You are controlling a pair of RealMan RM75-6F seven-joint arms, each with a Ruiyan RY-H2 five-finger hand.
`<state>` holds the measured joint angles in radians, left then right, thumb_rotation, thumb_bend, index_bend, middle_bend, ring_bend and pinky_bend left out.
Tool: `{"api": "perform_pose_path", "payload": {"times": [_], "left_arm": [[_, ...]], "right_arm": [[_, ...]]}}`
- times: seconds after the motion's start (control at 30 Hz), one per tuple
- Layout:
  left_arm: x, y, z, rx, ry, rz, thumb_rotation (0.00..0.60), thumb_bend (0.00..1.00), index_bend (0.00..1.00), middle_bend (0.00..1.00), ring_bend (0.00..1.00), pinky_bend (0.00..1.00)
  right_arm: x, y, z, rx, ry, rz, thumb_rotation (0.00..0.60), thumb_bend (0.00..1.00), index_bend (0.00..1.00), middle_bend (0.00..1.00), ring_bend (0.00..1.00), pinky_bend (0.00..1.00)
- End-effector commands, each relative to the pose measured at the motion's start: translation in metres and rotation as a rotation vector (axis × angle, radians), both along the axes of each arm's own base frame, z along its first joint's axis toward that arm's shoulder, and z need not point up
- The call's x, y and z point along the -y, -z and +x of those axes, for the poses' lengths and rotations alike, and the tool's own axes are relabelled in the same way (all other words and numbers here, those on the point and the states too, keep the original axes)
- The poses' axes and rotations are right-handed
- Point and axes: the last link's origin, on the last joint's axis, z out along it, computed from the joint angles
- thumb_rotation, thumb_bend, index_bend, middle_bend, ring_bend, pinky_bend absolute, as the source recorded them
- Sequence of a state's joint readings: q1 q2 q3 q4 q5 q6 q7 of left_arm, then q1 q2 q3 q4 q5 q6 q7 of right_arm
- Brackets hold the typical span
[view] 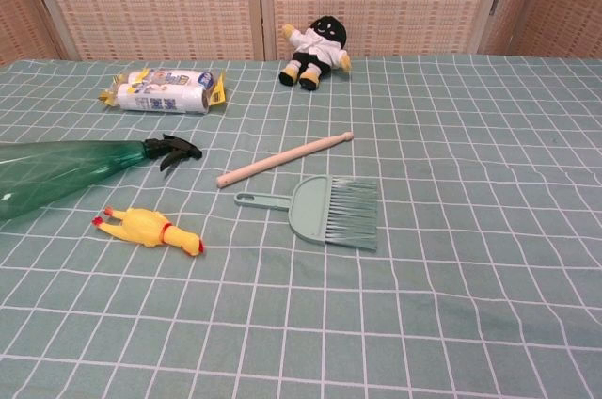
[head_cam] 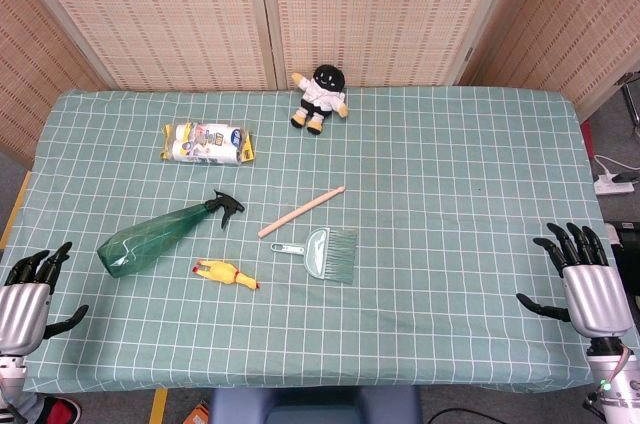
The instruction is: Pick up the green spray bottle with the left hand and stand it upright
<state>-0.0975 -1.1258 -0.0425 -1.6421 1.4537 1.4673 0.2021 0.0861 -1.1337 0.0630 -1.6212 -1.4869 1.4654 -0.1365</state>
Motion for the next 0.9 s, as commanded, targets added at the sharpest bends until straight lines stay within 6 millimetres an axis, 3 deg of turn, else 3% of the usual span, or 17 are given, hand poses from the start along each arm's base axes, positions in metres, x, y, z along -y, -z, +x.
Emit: {"api": "perform_pose_path", "payload": {"times": [0.03,0.9], "left_arm": [[0.0,0.0001,-0.0001,-0.001,-0.001,0.0,0.6,0.18,0.04,0.21,0.12,0.16],[0.0005,-0.0011,0.0014,0.024,0.003,0.022,0.6,0.18,0.07,0.21,0.12,0.2]], "right_arm": [[0.0,0.0,0.0001,0.001,0.0,0.001,0.6,0.0,0.25,0.09,0.03,0.04],[0.0004,0.0004,0.0006,-0.003,0.0,0.002,0.6,0.0,0.25,0.09,0.03,0.04]]}}
